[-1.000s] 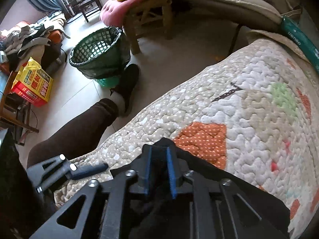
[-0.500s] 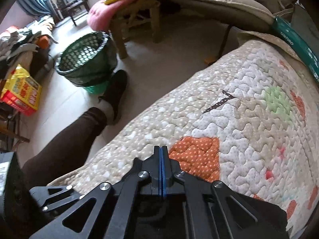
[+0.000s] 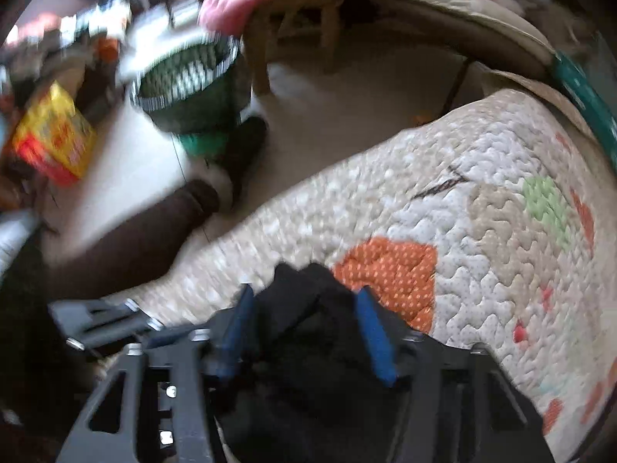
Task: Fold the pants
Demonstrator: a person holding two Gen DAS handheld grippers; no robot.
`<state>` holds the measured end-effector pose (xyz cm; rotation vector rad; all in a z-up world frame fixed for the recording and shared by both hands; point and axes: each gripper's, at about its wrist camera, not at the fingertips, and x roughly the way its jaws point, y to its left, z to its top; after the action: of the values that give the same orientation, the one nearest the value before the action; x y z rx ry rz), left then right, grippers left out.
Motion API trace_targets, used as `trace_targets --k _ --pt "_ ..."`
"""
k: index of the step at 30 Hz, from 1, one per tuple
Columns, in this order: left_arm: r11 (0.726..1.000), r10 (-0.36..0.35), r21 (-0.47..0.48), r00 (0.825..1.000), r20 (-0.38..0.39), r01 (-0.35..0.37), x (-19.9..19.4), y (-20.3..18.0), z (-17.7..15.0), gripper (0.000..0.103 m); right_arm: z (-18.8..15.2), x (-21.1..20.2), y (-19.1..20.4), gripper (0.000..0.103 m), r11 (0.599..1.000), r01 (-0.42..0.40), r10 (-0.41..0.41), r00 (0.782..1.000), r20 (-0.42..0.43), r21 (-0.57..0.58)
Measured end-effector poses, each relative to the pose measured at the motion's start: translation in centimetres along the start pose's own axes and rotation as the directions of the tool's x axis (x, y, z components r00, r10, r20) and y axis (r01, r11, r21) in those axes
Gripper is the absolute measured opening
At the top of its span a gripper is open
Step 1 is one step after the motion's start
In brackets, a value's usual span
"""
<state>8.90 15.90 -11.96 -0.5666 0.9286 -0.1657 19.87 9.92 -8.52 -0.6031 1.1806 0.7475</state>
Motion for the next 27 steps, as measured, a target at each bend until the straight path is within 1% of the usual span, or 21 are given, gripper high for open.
trace_targets --k 1,2,4,7,9,10,11,12,14,15,16,17,19,21,22,23,25,26,27 --pt "1.0 0.004 0.004 1.0 0.002 -0.004 0.1 -0.3 0.0 0.024 -0.1 0.4 0.1 0.019 0.999 0.032 -0.033 0.999 -0.015 -0.014" --pt "1.0 0.009 0.012 1.0 0.004 -0.009 0.1 -0.3 0.1 0.024 0.0 0.5 -0.2 0.016 1.0 0.029 -0.029 0.999 -0.016 0.003" --pt "1.0 0.019 0.025 1.0 0.009 -0.019 0.1 -0.7 0.0 0.022 0.4 0.5 -1.3 0.013 0.998 0.02 -0.019 1.0 -0.011 0.067" --pt "1.0 0.017 0.018 1.0 0.011 -0.017 0.2 -0.9 0.1 0.02 0.8 0.9 -1.9 0.014 0.994 0.031 -0.03 1.0 -0.008 0.108" --pt "1.0 -0.001 -0.003 1.0 0.006 0.001 0.2 -0.6 0.2 0.018 1.2 1.1 -1.6 0.016 0.992 0.042 -0.042 0.999 -0.005 0.117" --pt "1.0 -0.006 -0.011 1.0 0.004 0.007 0.2 -0.5 0.2 0.018 1.4 1.0 -1.6 0.019 0.991 0.04 -0.041 0.999 0.007 0.128" --pt "1.0 -0.008 -0.014 1.0 0.003 0.009 0.2 -0.4 0.2 0.017 1.6 0.9 -1.6 0.025 0.99 0.037 -0.04 0.999 0.013 0.136" --pt "1.0 -0.007 -0.014 1.0 0.004 0.007 0.1 -0.5 0.2 0.017 1.8 0.7 -1.7 0.028 0.989 0.037 -0.04 0.999 0.016 0.145" --pt "1.0 0.0 -0.007 1.0 0.006 0.0 0.0 -0.6 0.1 0.017 1.8 -0.7 -2.0 0.034 0.986 0.05 -0.057 0.998 0.04 0.161" --pt "1.0 0.007 0.001 1.0 0.009 -0.007 -0.1 -0.7 0.1 0.017 1.4 -2.3 -2.5 0.036 0.982 0.06 -0.074 0.994 0.075 0.179" --pt "1.0 0.011 0.006 1.0 0.011 -0.011 -0.2 -0.8 0.1 0.017 0.7 -3.9 -2.8 0.042 0.977 0.068 -0.092 0.99 0.108 0.204" --pt "1.0 0.013 0.01 1.0 0.013 -0.013 -0.4 -0.8 0.1 0.016 -0.1 -5.4 -3.4 0.049 0.971 0.072 -0.106 0.985 0.137 0.23" --pt "1.0 0.023 0.014 1.0 0.018 -0.023 -0.7 -0.8 0.2 0.015 -3.1 -9.3 -5.1 0.058 0.953 0.078 -0.141 0.969 0.201 0.294" --pt "0.999 0.038 0.014 0.999 0.03 -0.039 -1.3 -0.7 0.4 0.014 -6.3 -12.1 -6.7 0.06 0.933 0.1 -0.185 0.957 0.223 0.346" --pt "0.999 0.052 0.012 0.998 0.039 -0.052 -1.6 -0.6 0.5 0.014 -9.2 -13.8 -8.1 0.06 0.912 0.123 -0.225 0.948 0.225 0.392" --pt "0.998 0.065 0.008 0.997 0.046 -0.066 -1.9 -0.5 0.6 0.014 -11.1 -14.8 -9.1 0.061 0.893 0.141 -0.253 0.942 0.219 0.427" --pt "0.995 0.101 -0.018 0.993 0.052 -0.1 -2.4 0.1 1.0 0.014 -16.4 -17.0 -12.1 0.061 0.829 0.191 -0.331 0.925 0.186 0.525" --pt "0.992 0.118 -0.039 0.992 0.052 -0.116 -2.6 0.5 1.2 0.014 -18.6 -17.7 -13.4 0.061 0.799 0.202 -0.352 0.921 0.169 0.566" --pt "0.99 0.13 -0.067 0.99 0.052 -0.126 -3.0 1.0 1.5 0.014 -21.2 -18.4 -15.0 0.061 0.757 0.208 -0.37 0.918 0.145 0.619"
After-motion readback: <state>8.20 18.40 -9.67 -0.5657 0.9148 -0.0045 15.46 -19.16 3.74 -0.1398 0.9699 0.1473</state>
